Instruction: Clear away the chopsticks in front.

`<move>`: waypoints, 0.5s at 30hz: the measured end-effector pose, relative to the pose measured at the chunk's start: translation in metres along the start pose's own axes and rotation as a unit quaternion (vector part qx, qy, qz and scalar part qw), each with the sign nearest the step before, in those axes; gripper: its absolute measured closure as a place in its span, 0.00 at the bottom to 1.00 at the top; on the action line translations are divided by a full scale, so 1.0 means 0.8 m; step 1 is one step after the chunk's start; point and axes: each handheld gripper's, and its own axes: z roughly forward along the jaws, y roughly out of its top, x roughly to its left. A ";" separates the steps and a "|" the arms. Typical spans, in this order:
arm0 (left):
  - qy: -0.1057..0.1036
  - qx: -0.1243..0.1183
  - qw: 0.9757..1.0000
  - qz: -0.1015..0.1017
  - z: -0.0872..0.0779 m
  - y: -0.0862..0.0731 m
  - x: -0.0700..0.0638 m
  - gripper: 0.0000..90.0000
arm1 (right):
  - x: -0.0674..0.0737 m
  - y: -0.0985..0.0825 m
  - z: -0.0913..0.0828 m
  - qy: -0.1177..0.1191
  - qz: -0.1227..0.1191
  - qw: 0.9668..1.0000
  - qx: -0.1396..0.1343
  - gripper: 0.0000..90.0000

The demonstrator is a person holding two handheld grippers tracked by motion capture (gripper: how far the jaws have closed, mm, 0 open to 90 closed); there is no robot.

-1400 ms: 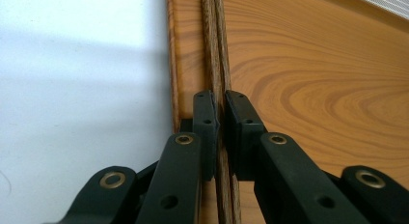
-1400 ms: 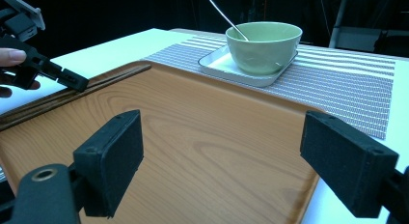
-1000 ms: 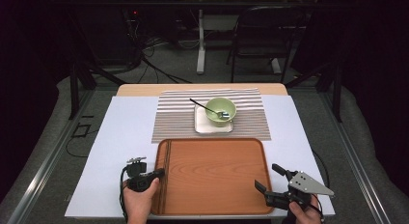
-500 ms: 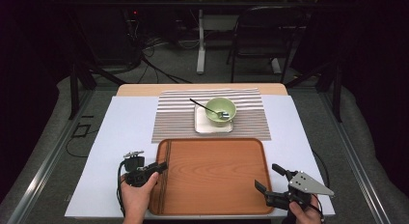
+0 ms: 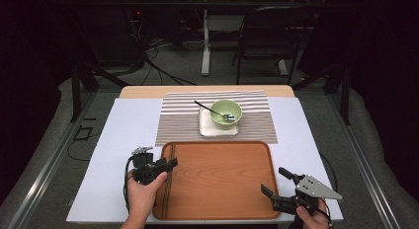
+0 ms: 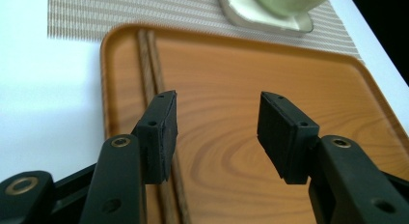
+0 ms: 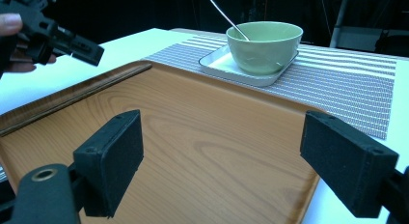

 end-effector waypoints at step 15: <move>-0.006 0.005 0.997 0.078 0.017 0.056 -0.052 0.47 | -0.001 0.000 0.000 0.001 0.003 1.000 0.003 0.16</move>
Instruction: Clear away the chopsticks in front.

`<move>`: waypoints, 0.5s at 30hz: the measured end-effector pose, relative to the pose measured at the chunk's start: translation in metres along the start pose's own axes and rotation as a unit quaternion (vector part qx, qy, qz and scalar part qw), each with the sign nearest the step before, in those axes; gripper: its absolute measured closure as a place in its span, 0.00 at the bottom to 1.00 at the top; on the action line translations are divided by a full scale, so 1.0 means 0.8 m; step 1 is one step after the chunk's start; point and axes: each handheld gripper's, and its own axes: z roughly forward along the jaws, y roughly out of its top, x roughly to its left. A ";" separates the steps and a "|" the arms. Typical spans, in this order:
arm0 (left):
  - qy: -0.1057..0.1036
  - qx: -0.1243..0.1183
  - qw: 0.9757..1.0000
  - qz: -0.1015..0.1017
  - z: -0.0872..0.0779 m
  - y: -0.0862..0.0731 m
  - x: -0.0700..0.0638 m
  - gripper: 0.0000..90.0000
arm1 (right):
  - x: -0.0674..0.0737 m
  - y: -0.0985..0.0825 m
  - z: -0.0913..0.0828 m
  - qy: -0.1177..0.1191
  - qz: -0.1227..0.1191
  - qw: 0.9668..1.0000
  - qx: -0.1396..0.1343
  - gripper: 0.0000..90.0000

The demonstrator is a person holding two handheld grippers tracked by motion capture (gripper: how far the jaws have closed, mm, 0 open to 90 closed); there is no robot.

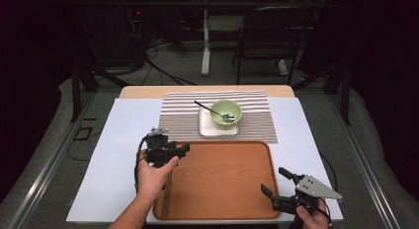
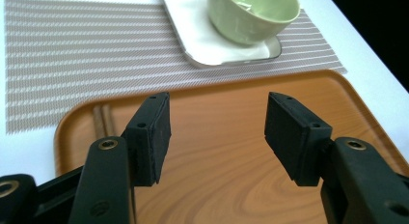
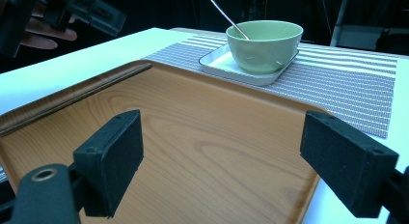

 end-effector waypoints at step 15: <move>-0.037 0.015 0.999 0.036 0.038 0.037 -0.021 0.56 | 0.000 0.000 0.001 0.003 0.000 1.000 0.003 0.16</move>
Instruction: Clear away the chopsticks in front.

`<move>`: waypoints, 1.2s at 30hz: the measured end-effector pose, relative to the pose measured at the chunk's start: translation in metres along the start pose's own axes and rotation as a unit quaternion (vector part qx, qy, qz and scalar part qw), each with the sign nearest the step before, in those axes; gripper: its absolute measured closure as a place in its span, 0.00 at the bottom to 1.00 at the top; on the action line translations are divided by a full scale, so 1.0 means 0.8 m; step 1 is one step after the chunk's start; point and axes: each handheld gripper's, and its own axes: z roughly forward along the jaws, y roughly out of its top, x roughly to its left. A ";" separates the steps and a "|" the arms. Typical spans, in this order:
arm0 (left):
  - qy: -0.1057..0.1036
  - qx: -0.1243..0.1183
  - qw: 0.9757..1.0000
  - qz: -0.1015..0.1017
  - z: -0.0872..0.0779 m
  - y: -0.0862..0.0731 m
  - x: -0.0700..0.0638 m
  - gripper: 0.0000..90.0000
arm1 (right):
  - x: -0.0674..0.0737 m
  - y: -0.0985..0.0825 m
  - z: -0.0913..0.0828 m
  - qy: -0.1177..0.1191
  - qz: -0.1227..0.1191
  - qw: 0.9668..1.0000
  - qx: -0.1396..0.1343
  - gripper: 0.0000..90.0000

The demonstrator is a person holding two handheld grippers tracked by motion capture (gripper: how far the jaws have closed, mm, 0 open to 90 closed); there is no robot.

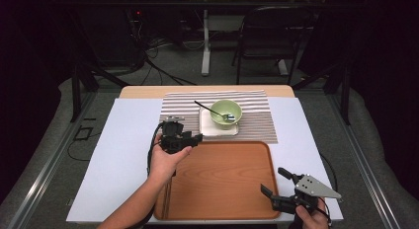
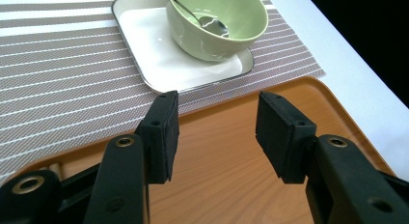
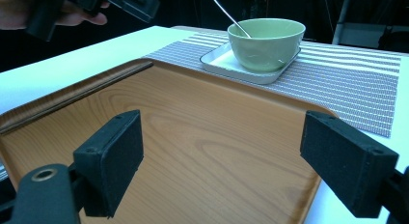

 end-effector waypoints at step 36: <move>0.033 -0.031 0.998 -0.050 0.065 0.053 0.026 0.42 | 0.002 0.001 0.003 0.006 -0.013 1.000 -0.007 0.16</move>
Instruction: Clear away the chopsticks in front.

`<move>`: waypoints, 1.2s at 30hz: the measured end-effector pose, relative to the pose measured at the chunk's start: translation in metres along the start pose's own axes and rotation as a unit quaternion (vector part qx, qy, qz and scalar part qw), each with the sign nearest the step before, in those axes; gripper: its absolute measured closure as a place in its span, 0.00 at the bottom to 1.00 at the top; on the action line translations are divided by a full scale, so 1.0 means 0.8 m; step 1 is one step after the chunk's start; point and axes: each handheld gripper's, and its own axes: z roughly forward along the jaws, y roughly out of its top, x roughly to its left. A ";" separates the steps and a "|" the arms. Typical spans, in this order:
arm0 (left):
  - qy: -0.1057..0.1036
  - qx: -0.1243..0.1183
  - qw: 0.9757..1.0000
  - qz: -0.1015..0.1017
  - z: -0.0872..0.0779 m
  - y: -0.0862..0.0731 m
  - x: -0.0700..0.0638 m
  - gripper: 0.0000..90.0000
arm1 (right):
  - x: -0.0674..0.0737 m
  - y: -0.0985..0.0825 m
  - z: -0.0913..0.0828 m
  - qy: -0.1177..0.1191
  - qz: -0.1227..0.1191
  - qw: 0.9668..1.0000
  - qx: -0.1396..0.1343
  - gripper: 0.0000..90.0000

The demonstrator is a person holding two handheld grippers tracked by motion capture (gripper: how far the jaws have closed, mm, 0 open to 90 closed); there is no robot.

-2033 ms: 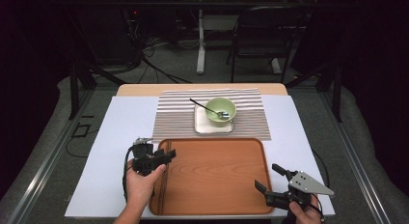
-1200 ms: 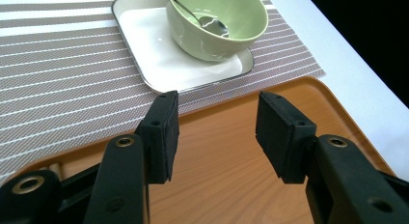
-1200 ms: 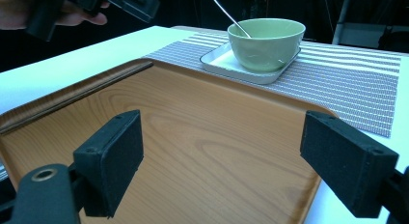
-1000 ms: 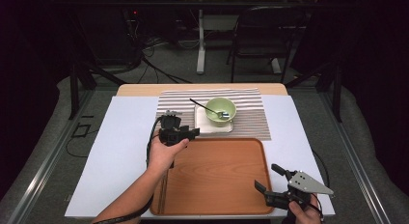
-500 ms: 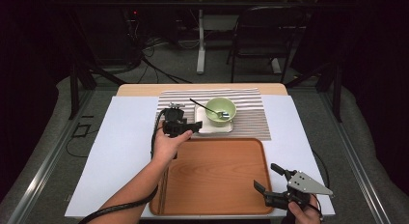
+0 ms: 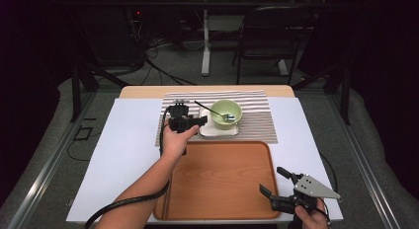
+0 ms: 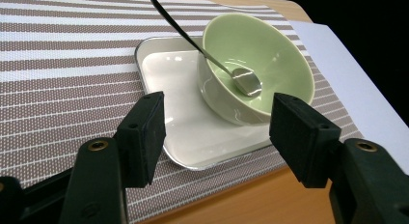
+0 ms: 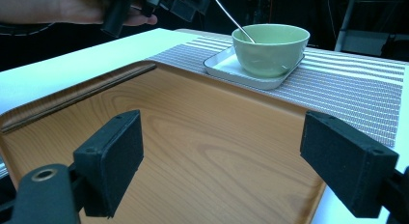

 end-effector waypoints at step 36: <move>0.048 -0.006 0.998 -0.042 0.090 0.022 -0.013 0.47 | -0.001 0.000 0.000 0.003 0.000 1.000 0.001 0.16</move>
